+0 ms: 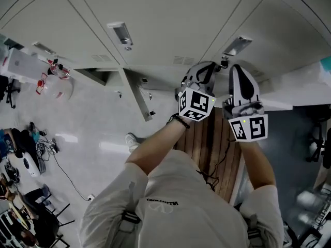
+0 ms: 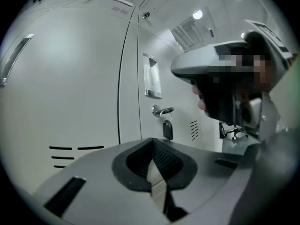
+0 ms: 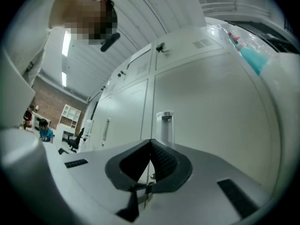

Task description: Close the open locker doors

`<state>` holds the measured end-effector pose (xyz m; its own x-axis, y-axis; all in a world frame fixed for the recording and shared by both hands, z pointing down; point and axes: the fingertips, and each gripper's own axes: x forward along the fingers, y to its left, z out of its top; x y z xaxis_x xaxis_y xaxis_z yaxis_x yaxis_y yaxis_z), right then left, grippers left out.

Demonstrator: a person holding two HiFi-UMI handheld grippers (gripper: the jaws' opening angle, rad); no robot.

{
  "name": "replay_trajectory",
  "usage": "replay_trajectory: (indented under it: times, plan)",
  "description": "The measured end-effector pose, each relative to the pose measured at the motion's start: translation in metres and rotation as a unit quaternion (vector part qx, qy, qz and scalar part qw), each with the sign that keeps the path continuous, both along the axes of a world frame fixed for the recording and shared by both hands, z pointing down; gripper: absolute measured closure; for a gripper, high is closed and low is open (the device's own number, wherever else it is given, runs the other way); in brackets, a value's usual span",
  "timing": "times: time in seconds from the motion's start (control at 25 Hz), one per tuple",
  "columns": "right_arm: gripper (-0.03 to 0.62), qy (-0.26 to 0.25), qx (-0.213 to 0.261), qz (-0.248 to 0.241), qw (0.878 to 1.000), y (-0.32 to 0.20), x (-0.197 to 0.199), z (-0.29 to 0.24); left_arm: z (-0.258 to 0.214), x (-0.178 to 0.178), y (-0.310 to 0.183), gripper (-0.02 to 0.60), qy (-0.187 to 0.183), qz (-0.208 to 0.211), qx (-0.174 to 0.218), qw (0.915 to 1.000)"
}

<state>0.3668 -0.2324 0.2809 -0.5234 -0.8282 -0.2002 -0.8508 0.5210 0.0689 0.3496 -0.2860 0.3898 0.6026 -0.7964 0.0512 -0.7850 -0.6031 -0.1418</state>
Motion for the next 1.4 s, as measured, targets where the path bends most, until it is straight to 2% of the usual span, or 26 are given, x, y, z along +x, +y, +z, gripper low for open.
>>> replay_trajectory:
  times: [0.12,0.24,0.32,0.4,0.52,0.64,0.8,0.92,1.08,1.24,1.4]
  plan:
    - [0.583,0.051,0.005,-0.015,0.999,0.050,-0.017,0.030,-0.003,-0.008,0.011,0.577,0.016,0.007,0.006,0.9998]
    - [0.583,0.074,-0.035,-0.048,0.995,0.099,-0.049,0.076,-0.004,-0.049,0.056,0.577,0.036,0.002,0.013,0.9993]
    - [0.583,0.075,-0.070,-0.065,0.993,0.124,-0.071,0.108,-0.001,-0.083,0.097,0.577,0.029,-0.003,0.021,0.9993]
    - [0.583,0.078,-0.096,-0.081,0.989,0.144,-0.096,0.134,0.009,-0.122,0.138,0.577,0.007,-0.013,0.023,0.9996]
    - [0.583,0.074,-0.123,-0.098,0.985,0.164,-0.134,0.170,0.043,-0.181,0.190,0.577,-0.003,-0.056,0.001,0.9984]
    - [0.580,0.069,-0.137,-0.098,0.983,0.179,-0.171,0.209,0.097,-0.232,0.229,0.577,-0.014,-0.104,-0.030,0.9940]
    - [0.579,0.063,-0.142,-0.078,0.985,0.184,-0.206,0.265,0.179,-0.278,0.262,0.577,-0.022,-0.148,-0.060,0.9869]
    - [0.579,0.060,-0.145,-0.060,0.986,0.179,-0.218,0.307,0.242,-0.292,0.267,0.577,-0.029,-0.167,-0.077,0.9825]
    - [0.569,0.049,-0.159,-0.047,0.985,0.171,-0.221,0.352,0.313,-0.287,0.261,0.568,-0.021,-0.176,-0.101,0.9790]
    - [0.562,0.048,-0.166,-0.054,0.983,0.163,-0.226,0.380,0.357,-0.274,0.242,0.496,-0.018,-0.187,-0.114,0.9755]
    - [0.559,0.045,-0.177,-0.060,0.981,0.157,-0.224,0.399,0.382,-0.261,0.218,0.467,-0.017,-0.199,-0.123,0.9721]
